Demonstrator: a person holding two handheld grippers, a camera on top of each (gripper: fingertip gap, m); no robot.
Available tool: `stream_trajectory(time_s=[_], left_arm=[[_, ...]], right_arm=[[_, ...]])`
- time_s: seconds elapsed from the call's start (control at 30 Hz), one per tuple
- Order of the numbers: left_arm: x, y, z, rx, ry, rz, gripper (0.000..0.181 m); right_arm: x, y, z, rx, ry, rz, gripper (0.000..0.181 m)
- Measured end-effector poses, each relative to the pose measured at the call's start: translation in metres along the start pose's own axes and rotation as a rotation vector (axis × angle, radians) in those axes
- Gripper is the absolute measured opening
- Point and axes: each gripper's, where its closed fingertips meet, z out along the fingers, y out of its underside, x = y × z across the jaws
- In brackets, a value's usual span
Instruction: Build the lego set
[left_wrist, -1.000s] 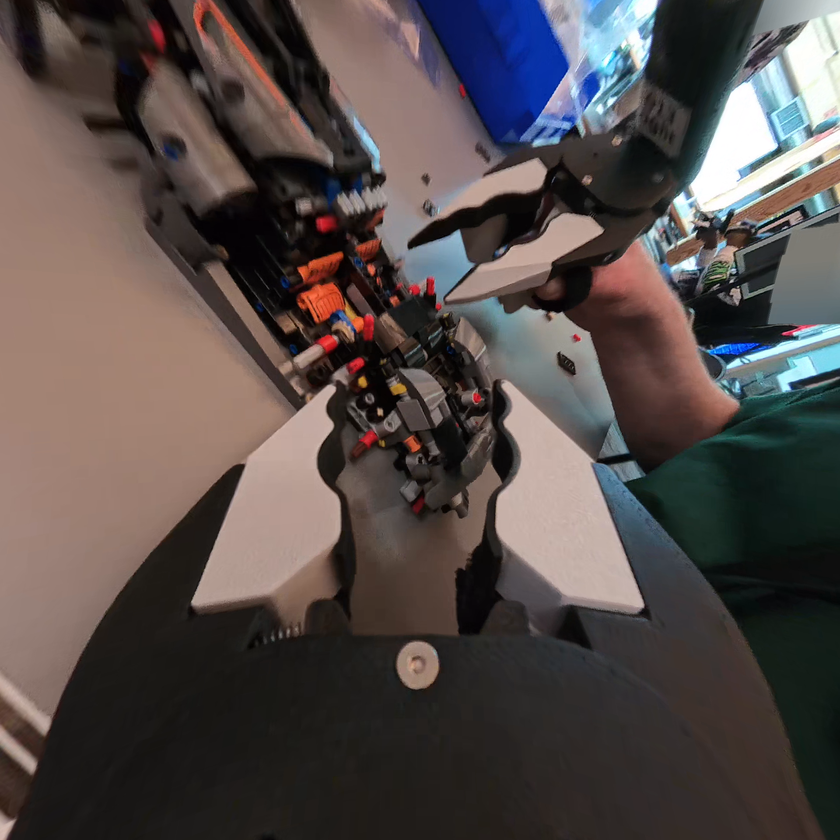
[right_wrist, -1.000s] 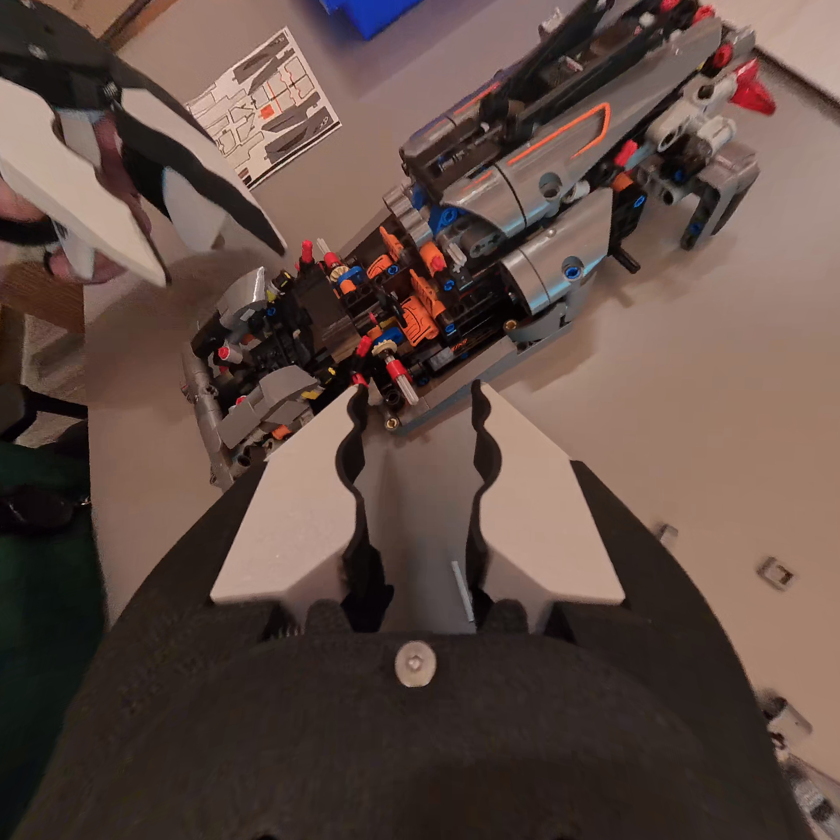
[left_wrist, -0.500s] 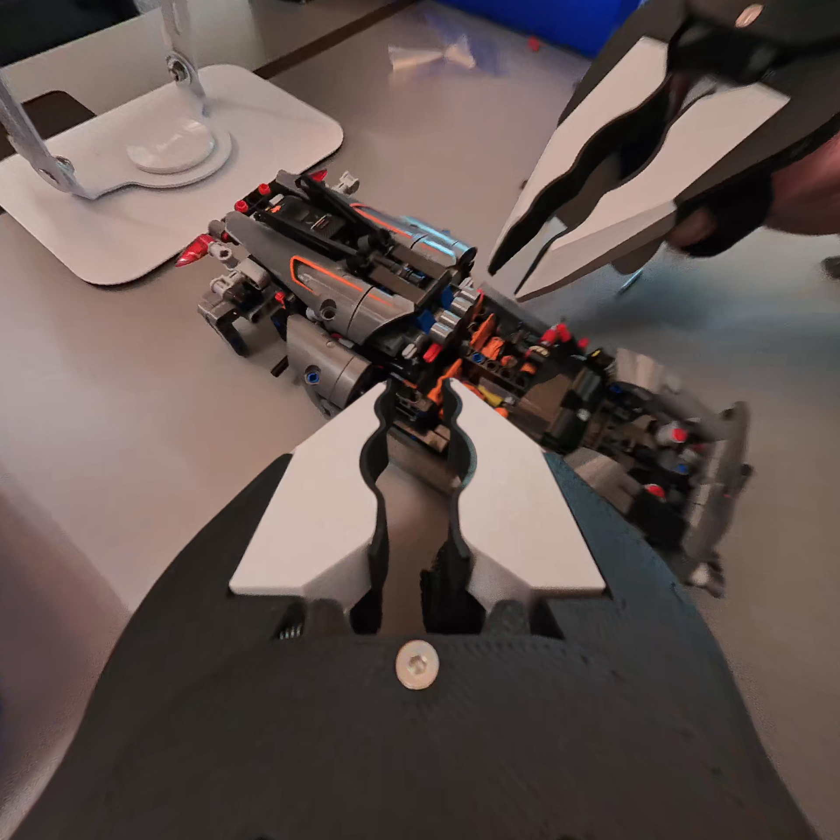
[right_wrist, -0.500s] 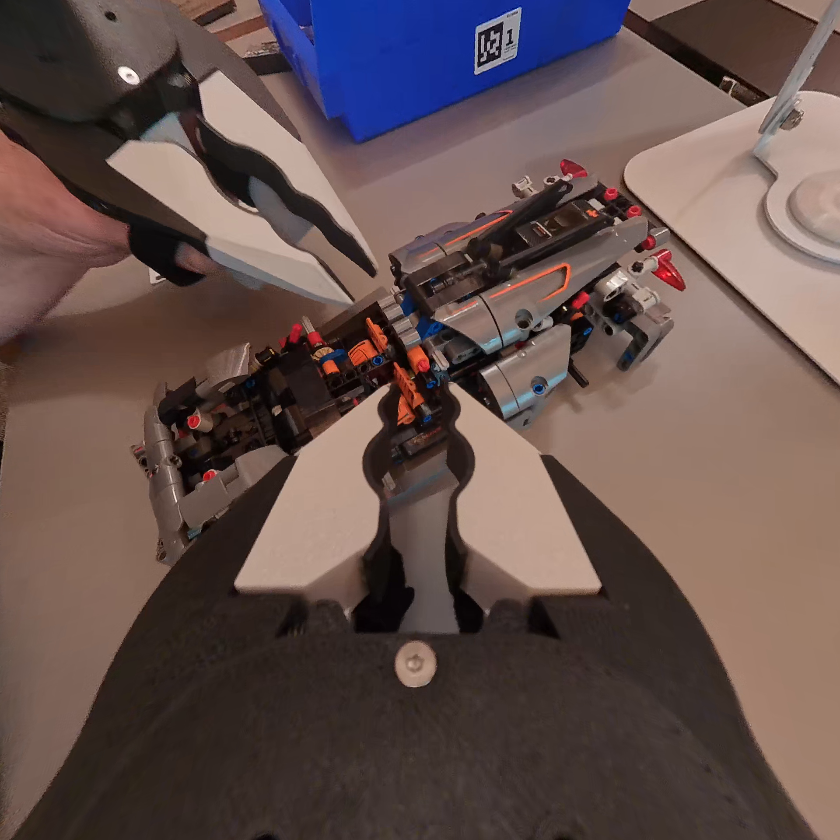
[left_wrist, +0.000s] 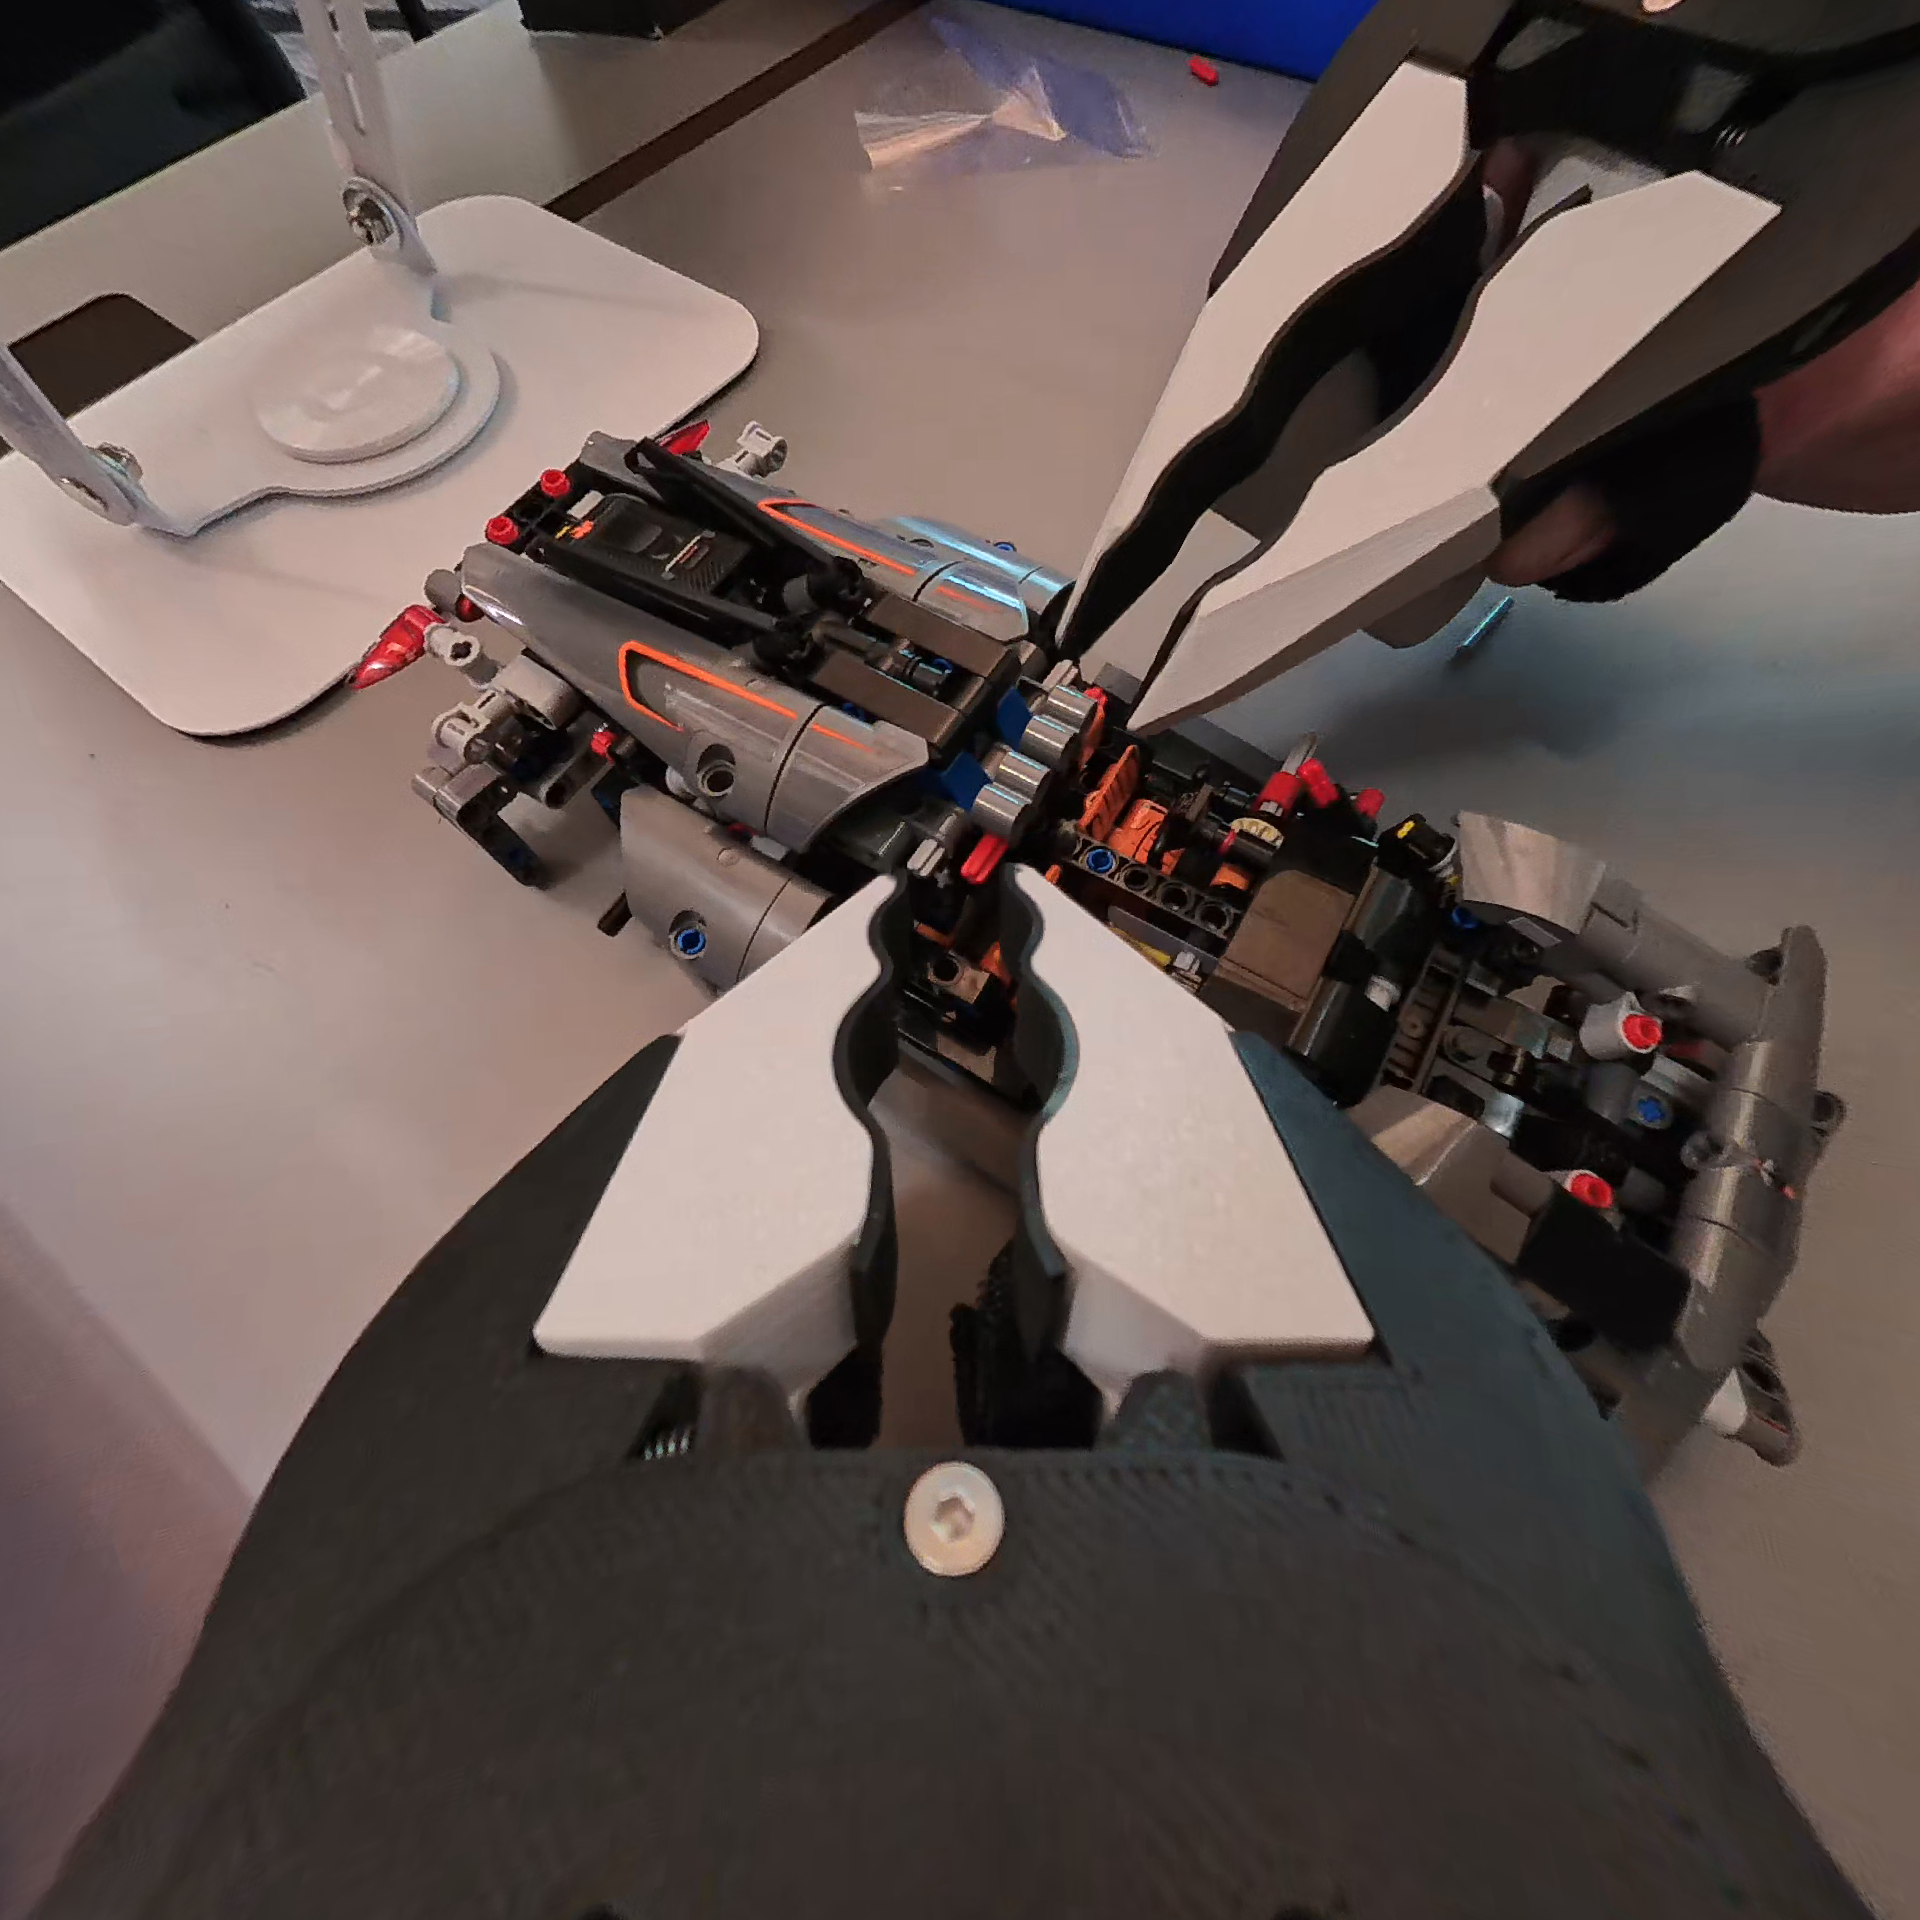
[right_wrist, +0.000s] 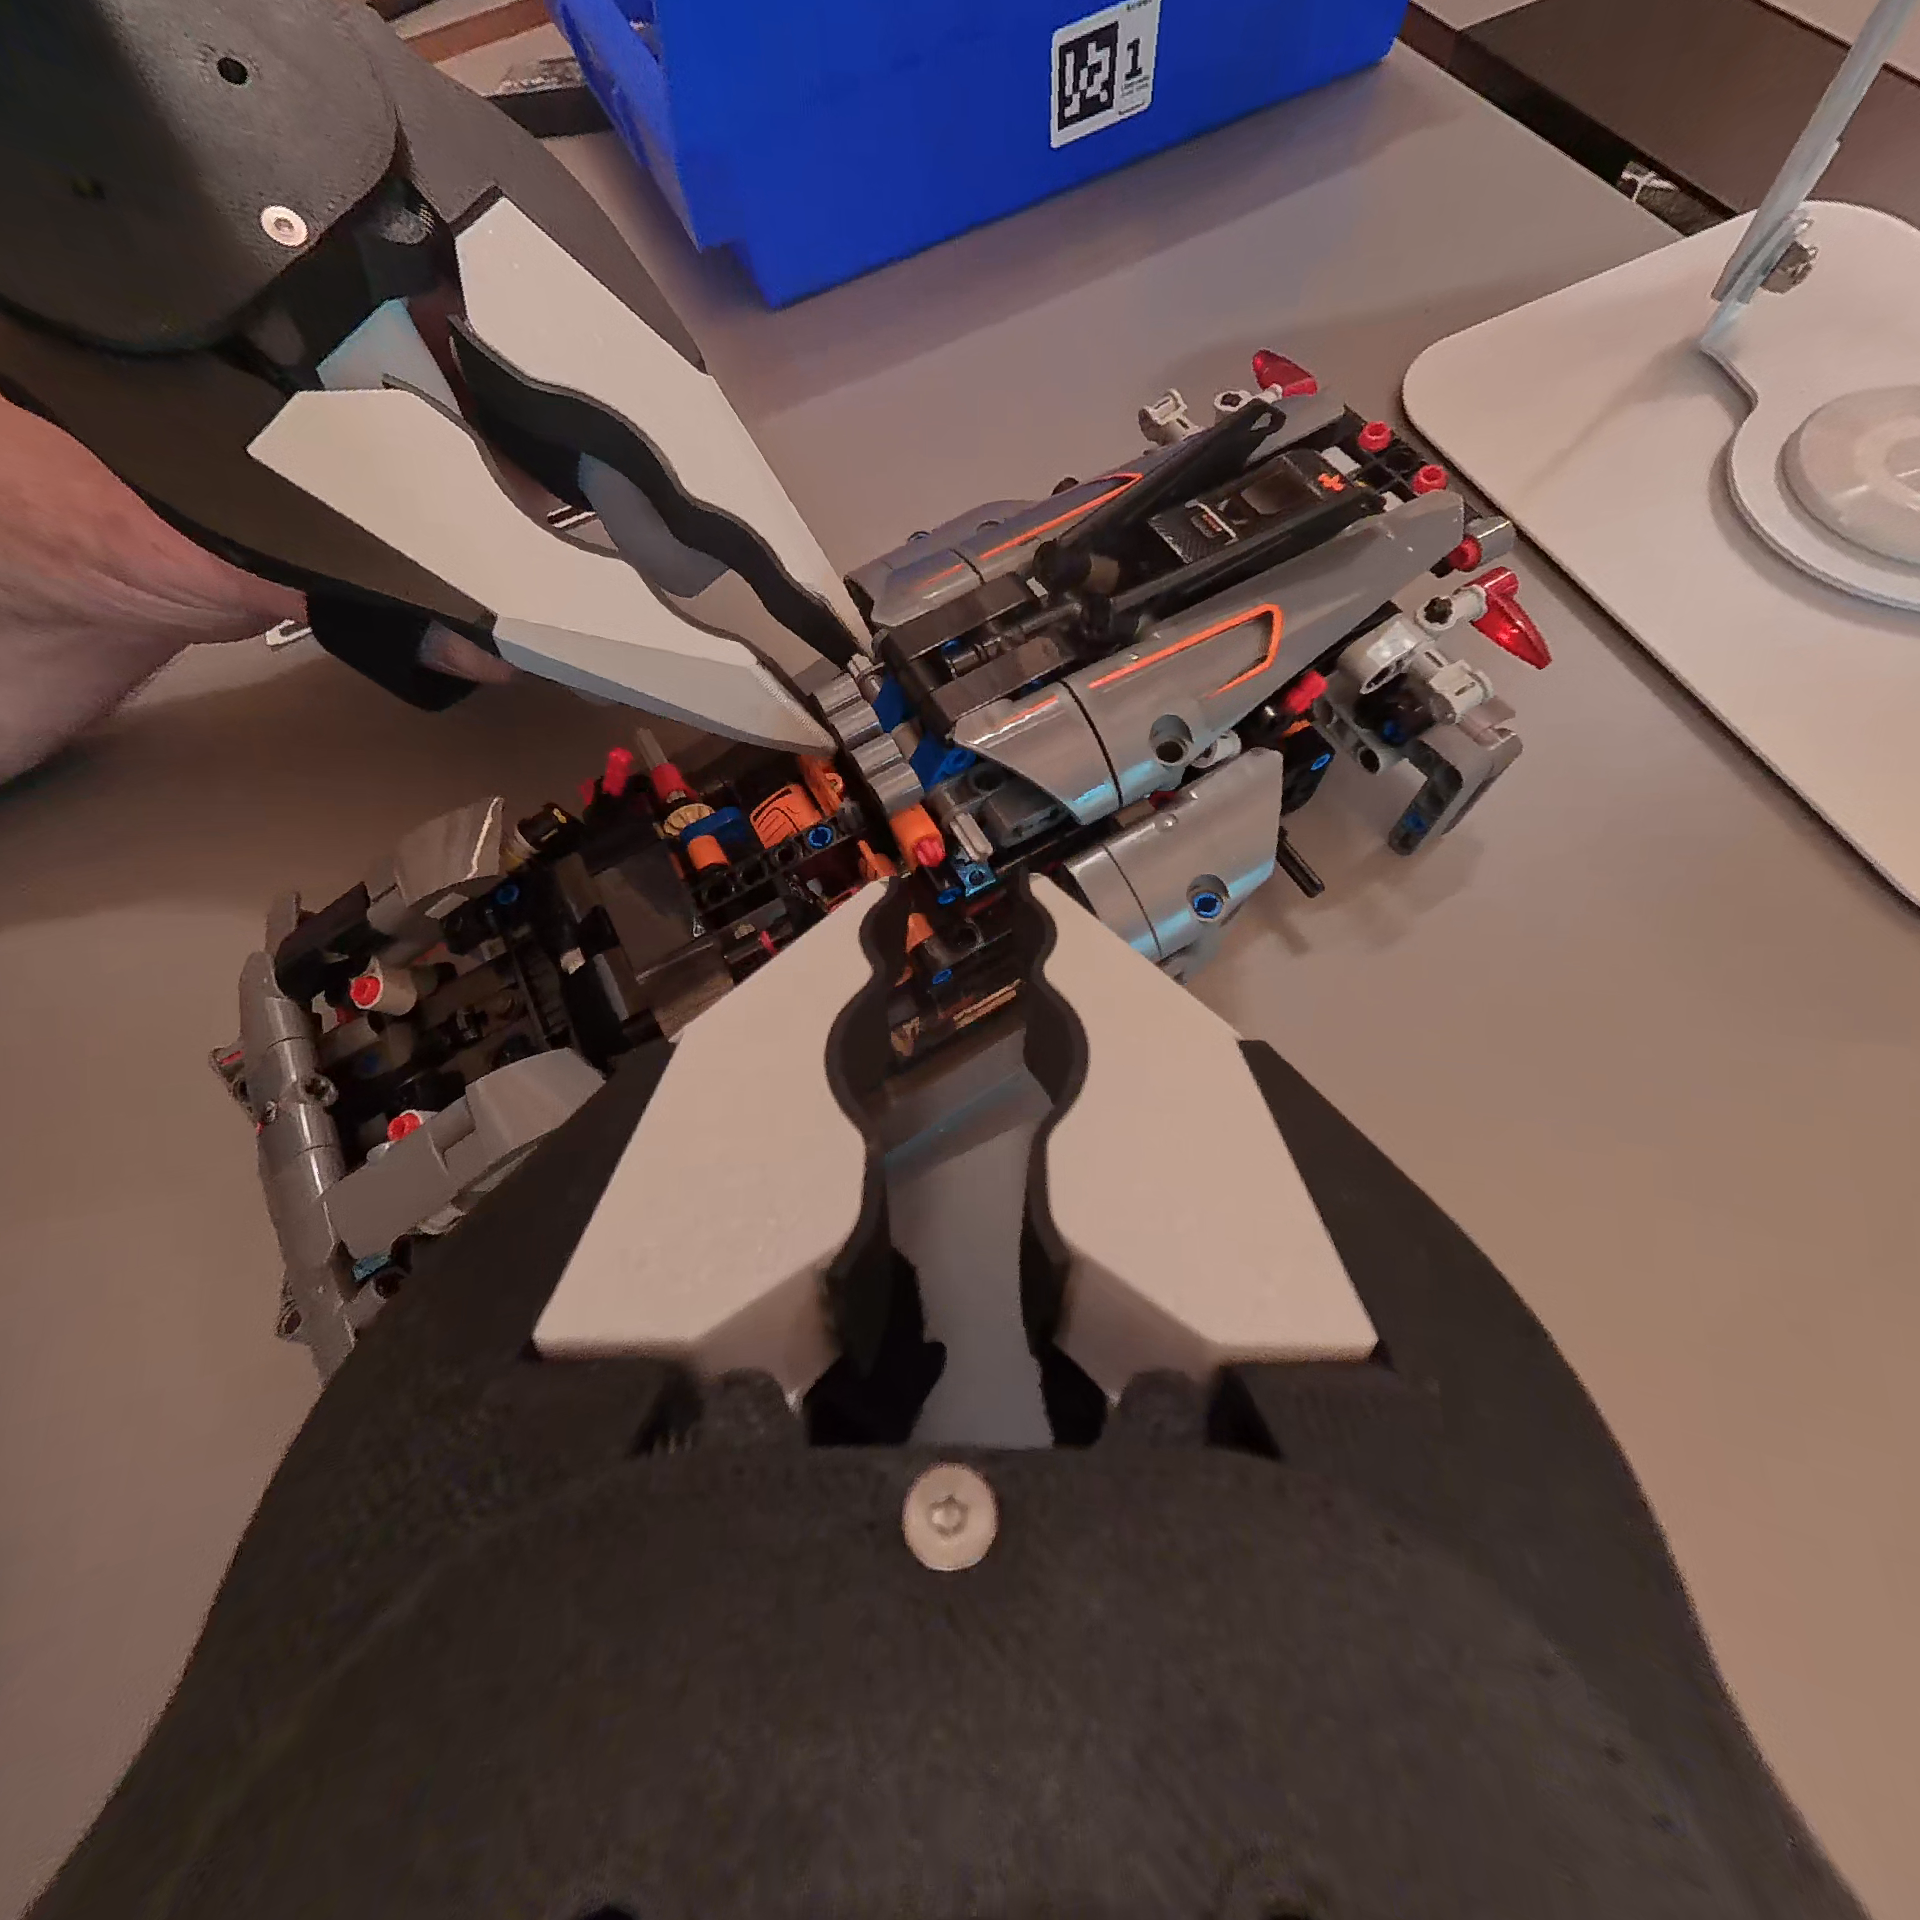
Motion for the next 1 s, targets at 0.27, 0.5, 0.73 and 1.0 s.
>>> stream_trajectory(time_s=[0.27, 0.5, 0.73, 1.0], left_arm=[[-0.001, 0.0, 0.0, -0.01, -0.022, 0.028, 0.011], [-0.001, 0.001, 0.0, -0.006, -0.036, 0.032, 0.011], [-0.005, 0.003, -0.01, 0.013, -0.003, 0.017, 0.029], [-0.012, -0.013, -0.028, 0.157, 0.022, 0.016, 0.032]], right_arm=[[-0.001, -0.002, 0.004, 0.007, -0.002, -0.018, 0.009], [0.0, -0.002, 0.005, 0.006, -0.004, -0.024, 0.008], [-0.005, -0.003, -0.012, 0.036, 0.025, 0.004, 0.021], [0.03, 0.043, -0.106, -0.078, 0.387, 0.022, 0.009]])
